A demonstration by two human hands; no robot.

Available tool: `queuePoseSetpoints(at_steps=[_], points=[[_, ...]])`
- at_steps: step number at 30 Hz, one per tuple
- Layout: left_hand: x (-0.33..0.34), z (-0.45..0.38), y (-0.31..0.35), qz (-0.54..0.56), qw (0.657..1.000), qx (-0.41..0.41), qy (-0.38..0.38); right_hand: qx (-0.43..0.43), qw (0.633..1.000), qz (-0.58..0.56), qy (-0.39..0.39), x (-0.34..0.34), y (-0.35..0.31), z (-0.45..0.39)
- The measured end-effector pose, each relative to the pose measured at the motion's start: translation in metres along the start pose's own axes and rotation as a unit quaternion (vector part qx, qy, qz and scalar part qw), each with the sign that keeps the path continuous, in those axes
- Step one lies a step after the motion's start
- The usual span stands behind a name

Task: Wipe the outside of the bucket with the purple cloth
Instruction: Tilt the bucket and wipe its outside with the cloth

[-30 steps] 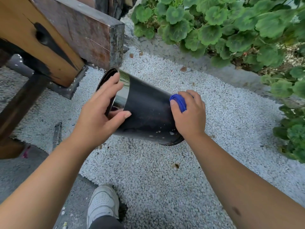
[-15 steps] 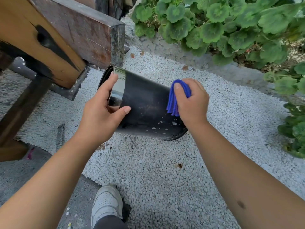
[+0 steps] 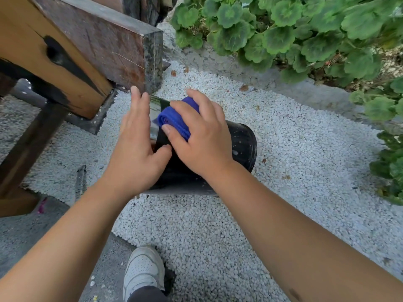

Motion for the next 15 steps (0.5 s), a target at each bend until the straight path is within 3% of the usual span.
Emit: queuePoseSetpoints(at_steps=[15], points=[[0.002,-0.001,-0.023,0.04,0.999,-0.011,0.0,0.17,0.985,0.028,0.011,-0.001,0.104,0.032]])
Point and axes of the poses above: each hand's wrist, its own z-axis away from the middle knuckle, its own x-axis out of the palm, y = z × x, the point moved 4 cm from there along -z, towards the middle knuckle, and after that the axes turned 1 degree about -z, right-handed, at the moved point
